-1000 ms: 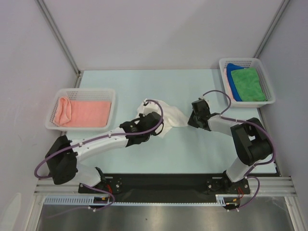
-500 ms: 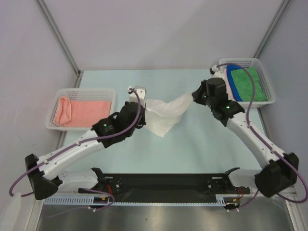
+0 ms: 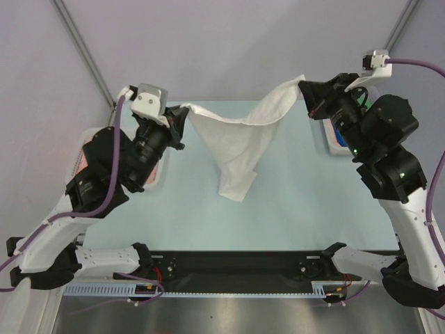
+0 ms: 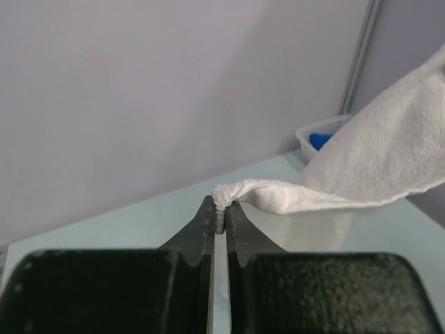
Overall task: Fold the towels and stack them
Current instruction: Flatten out the crumpled towel
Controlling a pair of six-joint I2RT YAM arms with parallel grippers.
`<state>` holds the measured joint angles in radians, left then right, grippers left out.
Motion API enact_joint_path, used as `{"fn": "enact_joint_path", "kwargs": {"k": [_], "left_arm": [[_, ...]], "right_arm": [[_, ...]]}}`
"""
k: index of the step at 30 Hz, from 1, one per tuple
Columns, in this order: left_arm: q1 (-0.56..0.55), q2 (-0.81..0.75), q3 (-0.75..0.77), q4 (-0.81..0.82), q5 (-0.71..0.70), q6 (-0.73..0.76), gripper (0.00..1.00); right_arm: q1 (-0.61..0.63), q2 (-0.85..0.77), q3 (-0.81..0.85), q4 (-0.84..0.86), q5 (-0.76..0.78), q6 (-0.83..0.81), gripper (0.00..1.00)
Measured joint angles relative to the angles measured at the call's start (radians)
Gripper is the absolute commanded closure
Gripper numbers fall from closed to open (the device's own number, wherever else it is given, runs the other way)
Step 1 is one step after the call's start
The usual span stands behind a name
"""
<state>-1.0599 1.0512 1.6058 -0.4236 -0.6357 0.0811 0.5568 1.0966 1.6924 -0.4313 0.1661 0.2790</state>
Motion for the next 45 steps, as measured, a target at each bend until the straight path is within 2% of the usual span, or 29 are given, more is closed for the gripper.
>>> {"fn": "enact_joint_path", "kwargs": {"k": [8, 13, 20, 27, 31, 33, 38, 41, 45], "left_arm": [[-0.092, 0.089, 0.273, 0.065, -0.015, 0.211, 1.0], [-0.157, 0.094, 0.344, 0.124, 0.012, 0.325, 1.0], [-0.186, 0.129, 0.472, 0.15, 0.07, 0.392, 1.0], [-0.192, 0.138, 0.503, 0.199, 0.089, 0.444, 1.0], [-0.183, 0.139, 0.457, 0.254, 0.068, 0.463, 1.0], [-0.139, 0.145, 0.437, 0.253, 0.073, 0.446, 1.0], [0.134, 0.191, 0.389, 0.211, 0.181, 0.299, 1.0], [0.299, 0.25, 0.364, 0.195, 0.275, 0.192, 1.0], [0.464, 0.418, 0.371, 0.203, 0.421, 0.066, 1.0]], "right_arm": [[0.025, 0.072, 0.282, -0.053, -0.042, -0.107, 1.0], [0.025, 0.073, 0.371, -0.073, -0.076, -0.15, 1.0], [0.025, 0.088, 0.518, -0.092, -0.115, -0.178, 1.0], [0.029, 0.099, 0.597, -0.095, -0.131, -0.185, 1.0], [0.029, 0.12, 0.576, -0.077, -0.121, -0.187, 1.0], [0.029, 0.13, 0.529, -0.061, -0.11, -0.187, 1.0], [-0.006, 0.186, 0.385, -0.028, -0.095, -0.184, 1.0], [-0.104, 0.256, 0.301, 0.006, -0.143, -0.151, 1.0], [-0.251, 0.386, 0.251, 0.042, -0.213, -0.093, 1.0]]}}
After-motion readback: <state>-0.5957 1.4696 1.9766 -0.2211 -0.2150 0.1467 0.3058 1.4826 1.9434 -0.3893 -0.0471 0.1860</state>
